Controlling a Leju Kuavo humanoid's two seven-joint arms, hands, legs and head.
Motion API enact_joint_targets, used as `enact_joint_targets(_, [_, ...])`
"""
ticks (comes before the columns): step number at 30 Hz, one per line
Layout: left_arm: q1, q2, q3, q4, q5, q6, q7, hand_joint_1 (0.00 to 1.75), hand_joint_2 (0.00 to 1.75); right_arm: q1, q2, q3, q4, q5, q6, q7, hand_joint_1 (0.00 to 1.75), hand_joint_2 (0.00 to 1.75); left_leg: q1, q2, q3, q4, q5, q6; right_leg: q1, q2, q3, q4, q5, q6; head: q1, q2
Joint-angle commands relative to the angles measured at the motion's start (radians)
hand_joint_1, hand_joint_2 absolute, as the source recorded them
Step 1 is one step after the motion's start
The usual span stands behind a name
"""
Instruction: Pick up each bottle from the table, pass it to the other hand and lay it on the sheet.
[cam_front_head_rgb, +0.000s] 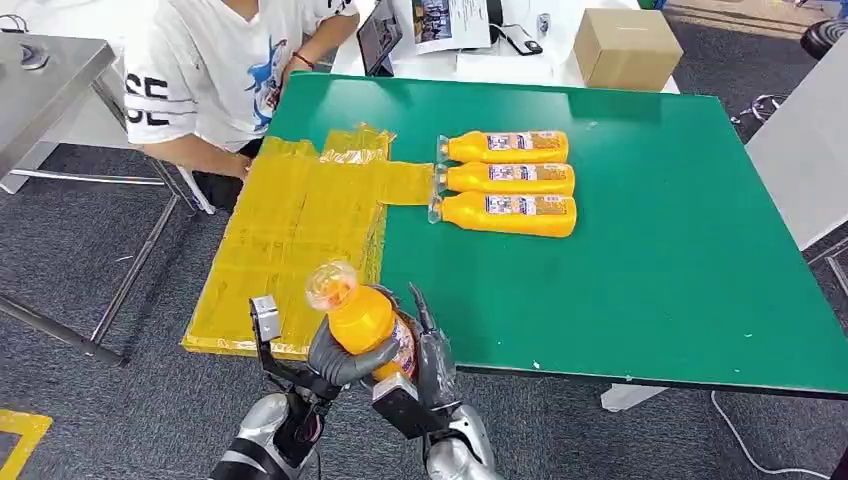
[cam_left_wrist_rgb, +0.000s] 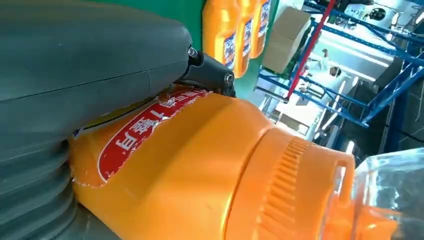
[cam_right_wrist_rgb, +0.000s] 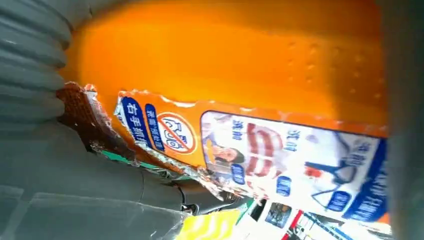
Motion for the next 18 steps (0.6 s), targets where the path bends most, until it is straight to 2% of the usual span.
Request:
enact_joint_targets(1, [-0.031, -0.015, -0.014, -0.037, -0.153, 0.155, -0.078, 1.75, 1.75, 0.026, -0.02, -0.056, -0.146, -0.003, 0.139, 0.013, 0.0, 0.0, 0.001, -0.001, 0.005, 0.0, -0.002, -0.001, 0.001, 0.0, 0.005, 0.0, -0.003, -0.001, 0.0, 0.0])
enact_joint_targets(3, [-0.034, -0.014, -0.01, -0.038, -0.151, 0.155, -0.078, 1.75, 1.75, 0.026, -0.021, -0.057, -0.147, -0.003, 0.141, 0.013, 0.0, 0.0, 0.001, -0.001, 0.002, 0.0, -0.001, -0.001, 0.001, -0.001, 0.003, 0.0, -0.001, -0.001, 0.0, 0.0])
enact_joint_targets(5, [-0.05, -0.019, 0.024, -0.026, -0.224, 0.25, -0.107, 1.75, 1.75, 0.046, -0.03, -0.064, -0.208, 0.008, 0.145, 0.013, 0.0, 0.0, 0.001, -0.002, 0.006, 0.0, -0.002, -0.002, 0.001, -0.002, 0.007, 0.0, -0.003, -0.002, 0.0, 0.0])
enact_joint_targets(6, [-0.061, -0.018, 0.04, -0.021, -0.25, 0.285, -0.123, 1.75, 1.75, 0.057, -0.035, -0.065, -0.242, -0.018, 0.185, 0.013, 0.0, 0.0, 0.001, -0.002, 0.004, 0.0, -0.001, -0.001, 0.001, -0.001, 0.004, -0.001, -0.002, -0.001, 0.0, 0.0])
enact_joint_targets(7, [-0.075, -0.012, 0.058, -0.017, -0.304, 0.347, -0.16, 1.75, 1.75, 0.082, -0.035, -0.09, -0.309, -0.113, 0.308, 0.013, 0.0, 0.0, 0.002, -0.002, 0.007, 0.0, -0.003, -0.002, 0.001, 0.0, 0.008, 0.0, -0.003, -0.002, 0.0, 0.0])
enact_joint_targets(8, [-0.093, -0.013, 0.105, -0.012, -0.324, 0.407, -0.185, 1.75, 1.75, 0.115, -0.045, -0.098, -0.406, -0.163, 0.387, 0.013, 0.0, 0.0, 0.001, -0.001, 0.005, 0.0, -0.002, -0.002, 0.001, 0.0, 0.006, 0.0, -0.002, -0.002, 0.0, 0.0])
enact_joint_targets(10, [-0.142, 0.001, 0.191, 0.02, -0.353, 0.492, -0.21, 1.75, 1.75, 0.143, -0.063, -0.081, -0.511, -0.132, 0.393, 0.013, 0.0, 0.0, 0.001, -0.002, 0.002, 0.0, 0.0, -0.001, 0.001, -0.001, 0.002, 0.0, -0.001, -0.001, 0.0, 0.0])
enact_joint_targets(11, [-0.156, 0.008, 0.214, 0.035, -0.354, 0.488, -0.213, 1.75, 1.75, 0.15, -0.063, -0.085, -0.524, -0.123, 0.393, 0.013, 0.0, 0.0, 0.002, -0.002, 0.004, 0.001, -0.002, -0.002, 0.002, 0.0, 0.004, 0.001, -0.002, -0.002, 0.0, 0.0])
enact_joint_targets(12, [-0.157, 0.013, 0.218, 0.036, -0.354, 0.488, -0.212, 1.75, 1.75, 0.151, -0.063, -0.085, -0.525, -0.123, 0.394, 0.013, 0.0, 0.0, 0.001, 0.0, 0.002, 0.0, -0.001, -0.001, 0.001, 0.001, 0.002, 0.0, 0.0, -0.001, 0.002, 0.0])
enact_joint_targets(13, [-0.171, 0.01, 0.251, 0.06, -0.393, 0.531, -0.232, 1.75, 1.75, 0.159, -0.068, -0.082, -0.565, -0.111, 0.39, 0.013, 0.0, 0.0, 0.002, 0.002, 0.007, 0.0, -0.003, -0.002, 0.001, 0.003, 0.006, 0.0, -0.002, -0.003, 0.0, 0.0])
enact_joint_targets(18, [-0.19, 0.014, 0.295, 0.094, -0.497, 0.634, -0.283, 1.75, 1.75, 0.169, -0.078, -0.083, -0.626, -0.11, 0.327, 0.013, 0.0, 0.0, 0.002, -0.001, 0.005, -0.001, -0.001, -0.001, 0.001, 0.0, 0.005, -0.001, -0.001, -0.001, 0.001, 0.0])
